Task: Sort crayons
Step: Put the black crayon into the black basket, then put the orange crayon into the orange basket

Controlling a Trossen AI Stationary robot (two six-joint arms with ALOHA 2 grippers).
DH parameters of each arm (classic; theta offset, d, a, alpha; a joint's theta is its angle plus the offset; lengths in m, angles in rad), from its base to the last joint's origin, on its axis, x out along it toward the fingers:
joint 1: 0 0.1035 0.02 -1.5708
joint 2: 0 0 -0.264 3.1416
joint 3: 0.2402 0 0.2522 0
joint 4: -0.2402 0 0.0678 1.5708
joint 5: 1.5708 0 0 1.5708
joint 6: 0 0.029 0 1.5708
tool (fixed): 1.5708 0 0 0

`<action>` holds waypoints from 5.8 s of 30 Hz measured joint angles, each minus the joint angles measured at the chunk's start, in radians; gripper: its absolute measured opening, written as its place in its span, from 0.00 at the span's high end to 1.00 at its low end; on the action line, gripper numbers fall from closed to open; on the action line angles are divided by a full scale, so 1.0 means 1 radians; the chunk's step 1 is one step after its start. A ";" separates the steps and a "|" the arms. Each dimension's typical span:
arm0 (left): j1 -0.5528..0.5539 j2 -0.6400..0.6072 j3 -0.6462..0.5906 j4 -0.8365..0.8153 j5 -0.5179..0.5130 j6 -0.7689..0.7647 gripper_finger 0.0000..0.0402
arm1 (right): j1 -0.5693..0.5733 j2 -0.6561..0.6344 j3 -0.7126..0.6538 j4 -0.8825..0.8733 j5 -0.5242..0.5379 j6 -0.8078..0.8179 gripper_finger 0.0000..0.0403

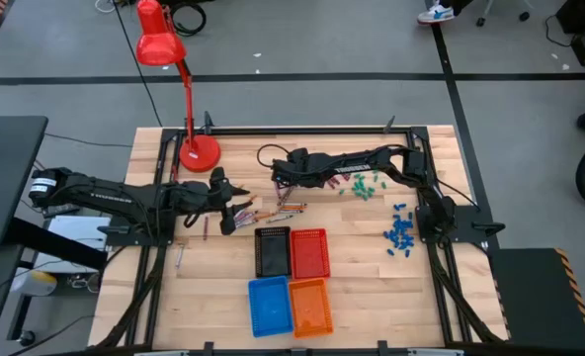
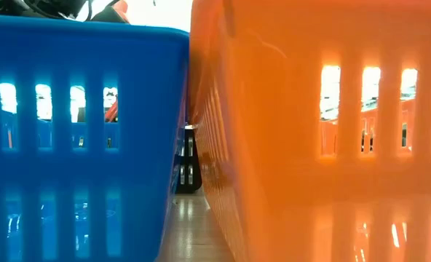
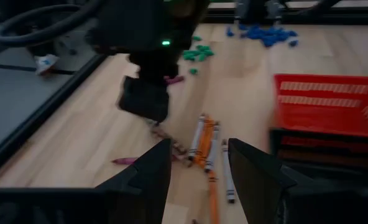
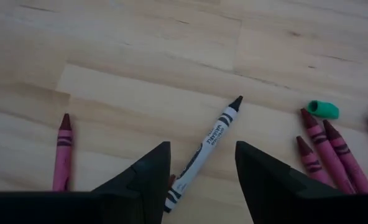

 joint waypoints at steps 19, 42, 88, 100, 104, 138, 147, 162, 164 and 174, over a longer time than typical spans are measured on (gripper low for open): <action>0.001 0.000 0.000 -0.030 0.037 0.046 0.57 | 0.015 0.099 0.003 0.009 0.018 0.095 0.54; 0.000 0.000 0.000 -0.032 0.038 0.045 0.57 | -0.022 0.090 0.003 0.009 -0.173 -0.015 0.84; 0.000 -0.001 -0.035 -0.083 0.037 0.038 0.57 | -0.017 -0.077 -0.002 -0.061 -0.373 -0.249 0.88; 0.001 0.000 -0.163 -0.074 0.037 -0.118 0.57 | 0.146 -0.146 0.000 0.049 -0.378 -0.222 0.88; 0.000 0.000 -0.174 -0.069 0.037 -0.140 0.57 | 0.206 -0.150 0.000 0.106 -0.383 -0.174 0.88; -0.167 -0.001 -0.174 -0.031 0.013 -0.168 0.57 | 0.469 -0.013 0.139 0.139 -0.208 0.174 0.89; -0.168 -0.001 -0.174 -0.029 0.013 -0.157 0.57 | 0.478 0.167 0.466 -0.199 -0.206 0.212 0.89; -0.172 -0.001 -0.174 -0.052 0.014 -0.169 0.57 | 0.470 0.277 0.575 -0.315 -0.298 0.208 0.84; -0.172 -0.001 -0.174 -0.055 0.014 -0.169 0.57 | 0.469 0.277 0.575 -0.316 -0.298 0.208 0.82; -0.172 -0.001 -0.174 -0.057 0.014 -0.168 0.57 | 0.463 0.277 0.575 -0.327 -0.294 0.196 0.73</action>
